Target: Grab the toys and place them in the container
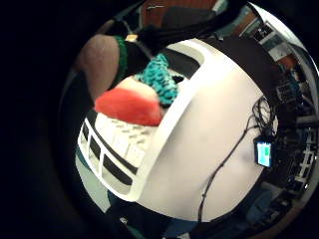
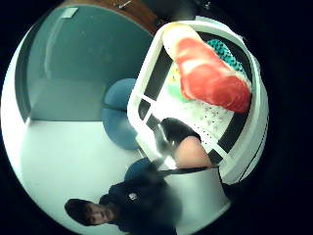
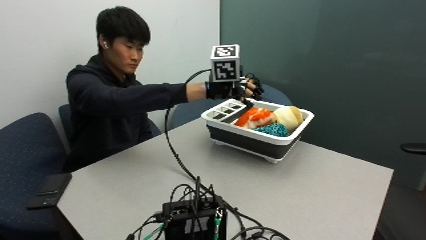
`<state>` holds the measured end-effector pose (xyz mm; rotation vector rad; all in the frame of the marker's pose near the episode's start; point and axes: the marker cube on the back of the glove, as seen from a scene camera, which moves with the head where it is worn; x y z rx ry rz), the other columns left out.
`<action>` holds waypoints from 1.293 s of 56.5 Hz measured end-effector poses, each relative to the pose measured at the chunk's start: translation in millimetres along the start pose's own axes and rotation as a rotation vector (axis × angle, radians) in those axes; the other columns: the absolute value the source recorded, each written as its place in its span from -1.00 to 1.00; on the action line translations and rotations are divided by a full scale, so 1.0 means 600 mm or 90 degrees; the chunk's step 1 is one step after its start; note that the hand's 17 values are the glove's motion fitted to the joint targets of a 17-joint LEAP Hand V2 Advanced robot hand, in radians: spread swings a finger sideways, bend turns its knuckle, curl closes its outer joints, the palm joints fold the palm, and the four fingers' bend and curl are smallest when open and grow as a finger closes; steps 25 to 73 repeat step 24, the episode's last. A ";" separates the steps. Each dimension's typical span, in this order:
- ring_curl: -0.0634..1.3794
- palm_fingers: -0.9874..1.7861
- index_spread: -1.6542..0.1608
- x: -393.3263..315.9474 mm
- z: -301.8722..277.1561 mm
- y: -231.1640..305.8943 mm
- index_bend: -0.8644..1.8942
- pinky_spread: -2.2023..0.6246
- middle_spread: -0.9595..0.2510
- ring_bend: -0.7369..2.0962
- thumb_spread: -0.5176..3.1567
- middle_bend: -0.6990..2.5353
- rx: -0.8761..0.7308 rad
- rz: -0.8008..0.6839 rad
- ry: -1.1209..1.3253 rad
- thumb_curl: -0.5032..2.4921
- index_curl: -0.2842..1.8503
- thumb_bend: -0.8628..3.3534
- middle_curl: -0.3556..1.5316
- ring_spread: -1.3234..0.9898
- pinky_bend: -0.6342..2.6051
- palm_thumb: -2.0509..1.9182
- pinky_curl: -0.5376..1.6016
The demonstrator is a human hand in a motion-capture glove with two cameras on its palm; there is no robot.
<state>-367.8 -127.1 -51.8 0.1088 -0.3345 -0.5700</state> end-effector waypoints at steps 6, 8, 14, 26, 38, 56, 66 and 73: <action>-0.24 -0.42 0.63 0.008 -0.044 0.029 -0.17 0.49 0.47 0.04 -0.08 -0.25 0.042 -0.003 -0.012 -0.26 -0.27 -0.60 -0.04 0.02 0.19 0.14 -0.09; -0.26 -0.41 0.64 0.022 -0.066 0.044 -0.18 0.50 0.49 0.01 -0.07 -0.27 0.057 -0.003 -0.017 -0.28 -0.27 -0.60 -0.06 0.04 0.17 0.13 -0.10; -0.31 -0.36 0.64 0.077 -0.132 0.086 -0.20 0.52 0.53 -0.04 -0.04 -0.31 0.094 0.016 -0.047 -0.31 -0.28 -0.60 -0.09 0.07 0.14 0.12 -0.13; -0.36 -0.25 0.63 0.090 -0.137 0.222 -0.14 0.54 0.53 -0.08 0.01 -0.30 0.158 -0.006 -0.032 -0.35 -0.25 -0.59 -0.09 0.08 0.06 0.12 -0.19; -0.36 -0.25 0.63 0.090 -0.137 0.222 -0.14 0.54 0.53 -0.08 0.01 -0.30 0.158 -0.006 -0.032 -0.35 -0.25 -0.59 -0.09 0.08 0.06 0.12 -0.19; -0.36 -0.25 0.63 0.090 -0.137 0.222 -0.14 0.54 0.53 -0.08 0.01 -0.30 0.158 -0.006 -0.032 -0.35 -0.25 -0.59 -0.09 0.08 0.06 0.12 -0.19; -0.36 -0.25 0.63 0.090 -0.137 0.222 -0.14 0.54 0.53 -0.08 0.01 -0.30 0.158 -0.006 -0.032 -0.35 -0.25 -0.59 -0.09 0.08 0.06 0.12 -0.19; -0.36 -0.25 0.63 0.090 -0.137 0.222 -0.14 0.54 0.53 -0.08 0.01 -0.30 0.158 -0.006 -0.032 -0.35 -0.25 -0.59 -0.09 0.08 0.06 0.12 -0.19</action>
